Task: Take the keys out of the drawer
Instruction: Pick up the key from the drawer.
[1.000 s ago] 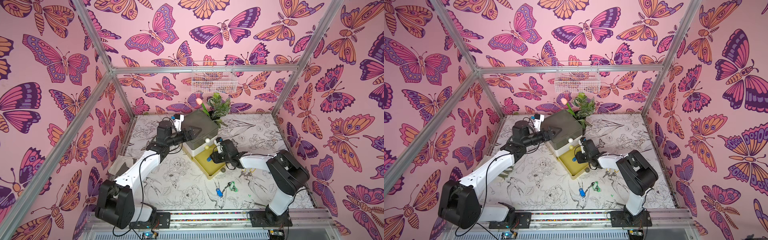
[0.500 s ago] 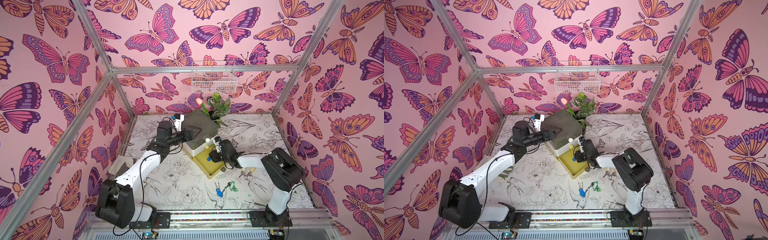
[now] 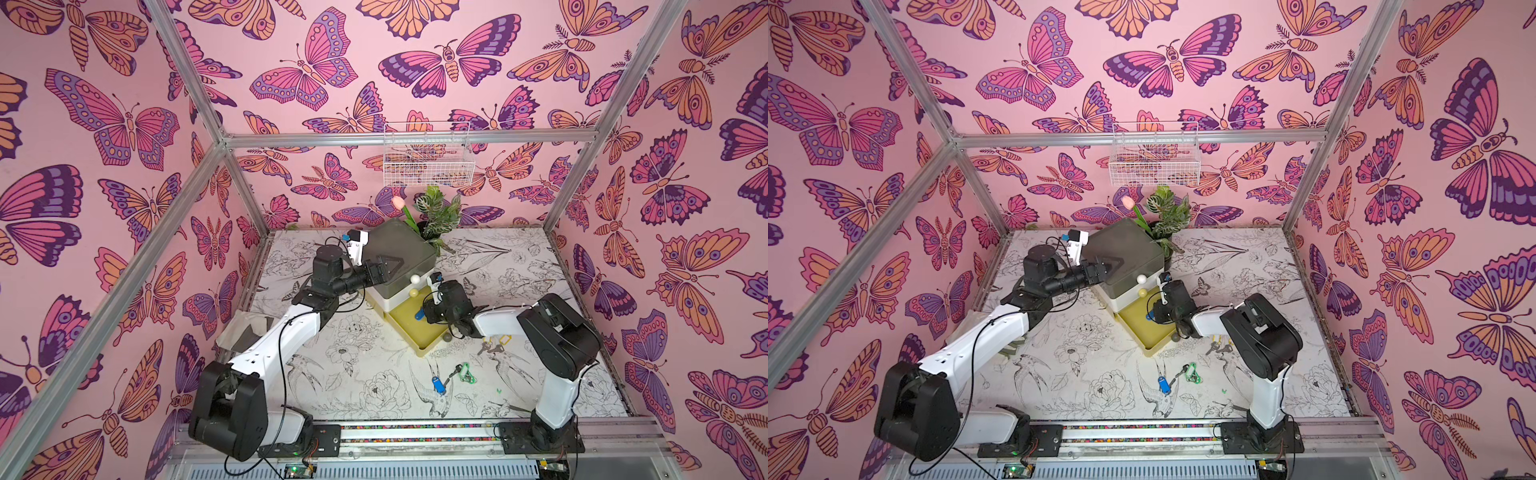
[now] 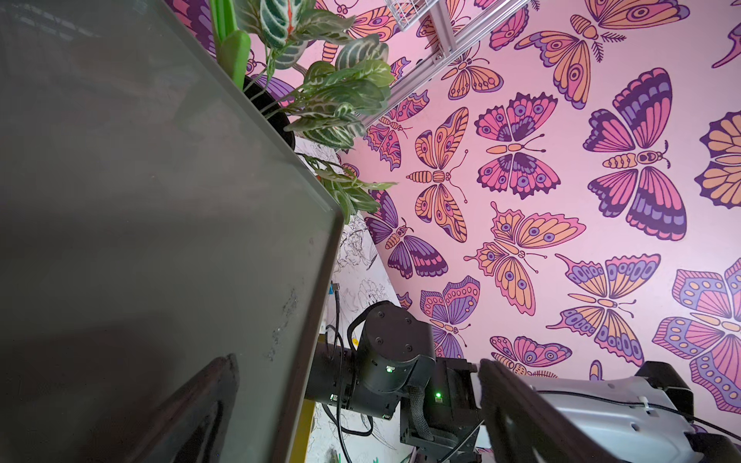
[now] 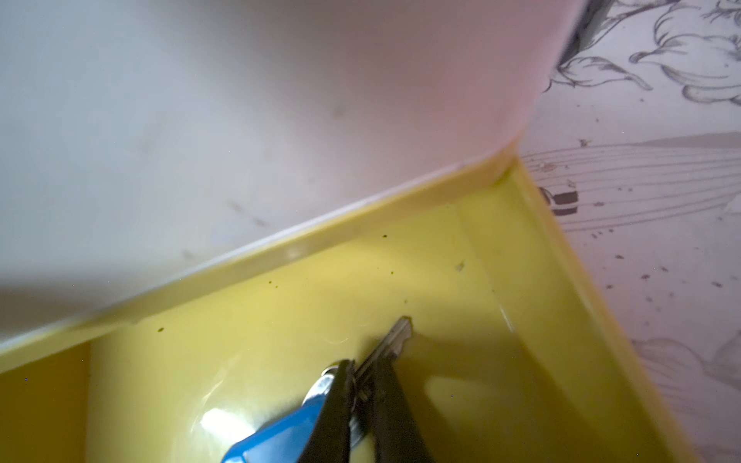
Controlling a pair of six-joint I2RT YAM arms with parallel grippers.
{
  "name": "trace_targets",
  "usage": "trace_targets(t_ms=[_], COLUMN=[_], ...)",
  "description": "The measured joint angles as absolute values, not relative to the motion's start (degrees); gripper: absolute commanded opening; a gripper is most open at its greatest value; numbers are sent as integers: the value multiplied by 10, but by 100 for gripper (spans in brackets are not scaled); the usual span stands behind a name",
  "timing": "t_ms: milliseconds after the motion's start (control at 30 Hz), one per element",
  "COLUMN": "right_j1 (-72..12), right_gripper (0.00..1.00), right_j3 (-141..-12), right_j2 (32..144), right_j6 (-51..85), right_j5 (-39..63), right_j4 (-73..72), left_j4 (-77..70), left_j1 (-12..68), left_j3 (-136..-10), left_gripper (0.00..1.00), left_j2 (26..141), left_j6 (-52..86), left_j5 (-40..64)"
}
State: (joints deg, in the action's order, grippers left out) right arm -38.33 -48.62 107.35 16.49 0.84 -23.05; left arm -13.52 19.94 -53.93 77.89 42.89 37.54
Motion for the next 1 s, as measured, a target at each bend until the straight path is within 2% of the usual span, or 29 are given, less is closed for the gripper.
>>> trace_targets(t_ms=[100,300,767,1000], right_j1=[-383,-383,-383,-391], right_gripper=[0,0,0,0], right_j3=[-477,-459,-438,-463], right_j2=[1066,1038,894,795], right_j6=[165,166,186,199], right_j5=[5,-1,1,16], right_j4=[-233,-211,-123,-18], left_j4=[-136,-136,-133,-108], left_j1=[199,199,200,201], left_j3=[-533,-524,-519,-519], left_gripper=[100,100,100,100], left_j2=[774,764,755,741], left_j6=[429,429,429,429], left_j5=[375,375,375,374])
